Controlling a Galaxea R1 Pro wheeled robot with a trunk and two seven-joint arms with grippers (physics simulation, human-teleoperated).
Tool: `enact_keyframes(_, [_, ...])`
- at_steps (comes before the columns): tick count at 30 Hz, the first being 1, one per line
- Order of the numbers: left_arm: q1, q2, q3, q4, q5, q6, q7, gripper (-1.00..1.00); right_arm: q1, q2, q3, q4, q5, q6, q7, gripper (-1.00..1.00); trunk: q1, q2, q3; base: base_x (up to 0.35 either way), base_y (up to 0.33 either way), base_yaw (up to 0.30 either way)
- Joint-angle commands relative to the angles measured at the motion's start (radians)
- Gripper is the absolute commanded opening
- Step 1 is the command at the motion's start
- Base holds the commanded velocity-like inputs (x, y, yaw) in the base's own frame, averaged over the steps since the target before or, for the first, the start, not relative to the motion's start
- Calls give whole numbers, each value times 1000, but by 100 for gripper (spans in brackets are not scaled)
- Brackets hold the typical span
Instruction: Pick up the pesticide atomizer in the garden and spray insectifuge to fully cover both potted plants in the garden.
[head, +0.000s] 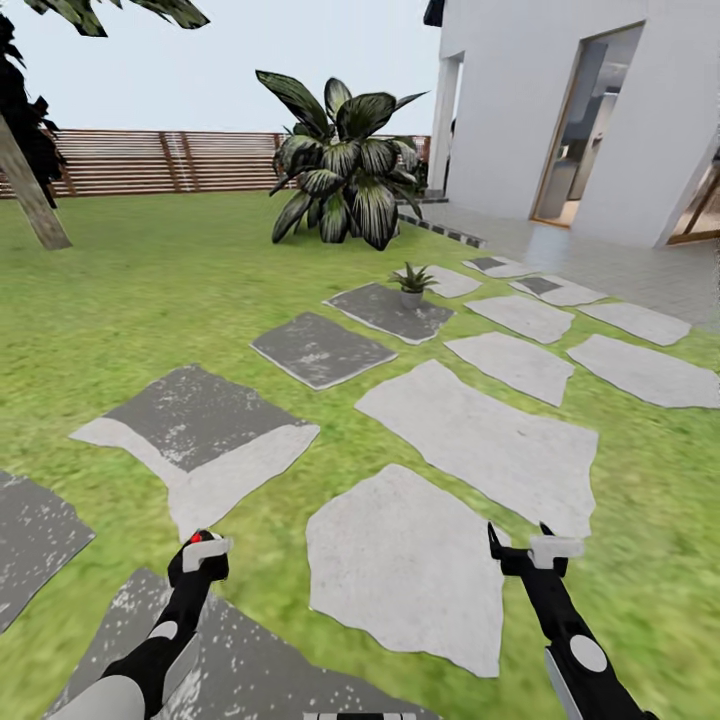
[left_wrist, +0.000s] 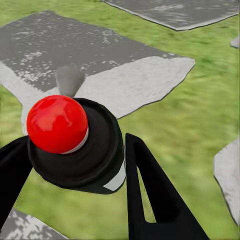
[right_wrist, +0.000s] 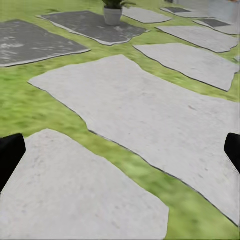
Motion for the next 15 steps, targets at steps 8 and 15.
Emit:
enact_keyframes(8, [-1,-3,-3,1,-4,-4,6,-100,0,-2,-2,30,2,-3,0,100,-4,2,43,0,0,0])
enact_keyframes(15, [-1,-3,-4,1,-4,-4,6,-100,0,-1,-2,37,2,-3,0,100,-7,3,81,0,0,0])
